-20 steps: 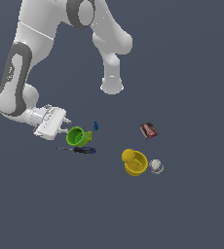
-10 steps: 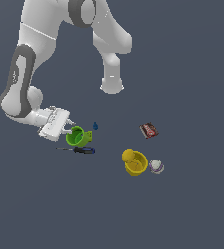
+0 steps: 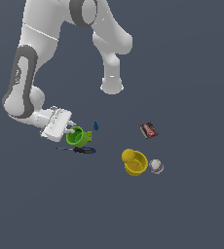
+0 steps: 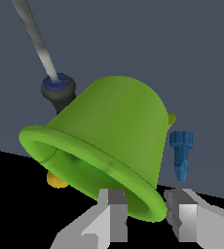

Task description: Pick up a designated object from a clutter of objects.

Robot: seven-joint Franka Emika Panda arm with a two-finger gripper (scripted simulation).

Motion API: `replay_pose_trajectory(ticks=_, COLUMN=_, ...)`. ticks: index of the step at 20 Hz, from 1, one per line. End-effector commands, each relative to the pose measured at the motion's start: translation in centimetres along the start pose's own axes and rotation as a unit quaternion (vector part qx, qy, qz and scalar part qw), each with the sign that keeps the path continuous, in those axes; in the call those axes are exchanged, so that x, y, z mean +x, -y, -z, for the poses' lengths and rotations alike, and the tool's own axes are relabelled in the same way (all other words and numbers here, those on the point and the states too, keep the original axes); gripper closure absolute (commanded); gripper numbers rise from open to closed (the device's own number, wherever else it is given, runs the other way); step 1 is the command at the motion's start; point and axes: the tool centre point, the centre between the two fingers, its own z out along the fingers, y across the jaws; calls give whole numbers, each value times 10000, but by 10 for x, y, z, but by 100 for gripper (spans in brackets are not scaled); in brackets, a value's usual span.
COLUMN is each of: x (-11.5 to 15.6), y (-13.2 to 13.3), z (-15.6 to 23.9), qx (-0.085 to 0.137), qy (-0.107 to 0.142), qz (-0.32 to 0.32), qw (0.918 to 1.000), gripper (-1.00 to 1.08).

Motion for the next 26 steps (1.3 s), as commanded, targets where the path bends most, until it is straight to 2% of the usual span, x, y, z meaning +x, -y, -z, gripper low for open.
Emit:
replay_pose_trajectory(ticks=1, x=0, y=-1, z=-2, qx=-11, qy=12, qz=-8, qw=10000, gripper=108)
replay_pose_trajectory(ticks=8, x=-2, y=0, z=-1, qx=0, qy=0, qz=-1, qw=10000, gripper=108)
replay_pose_trajectory(ticks=14, x=-16, y=-1, z=-7, qx=0, qy=0, qz=-1, qw=10000, gripper=108)
replay_pose_trajectory(ticks=20, x=-47, y=-1, z=-20, qx=-2, qy=4, qz=0, qw=10000, gripper=108)
replay_pose_trajectory(ticks=26, x=-93, y=-3, z=-39, qx=-5, qy=8, qz=0, qw=10000, gripper=108)
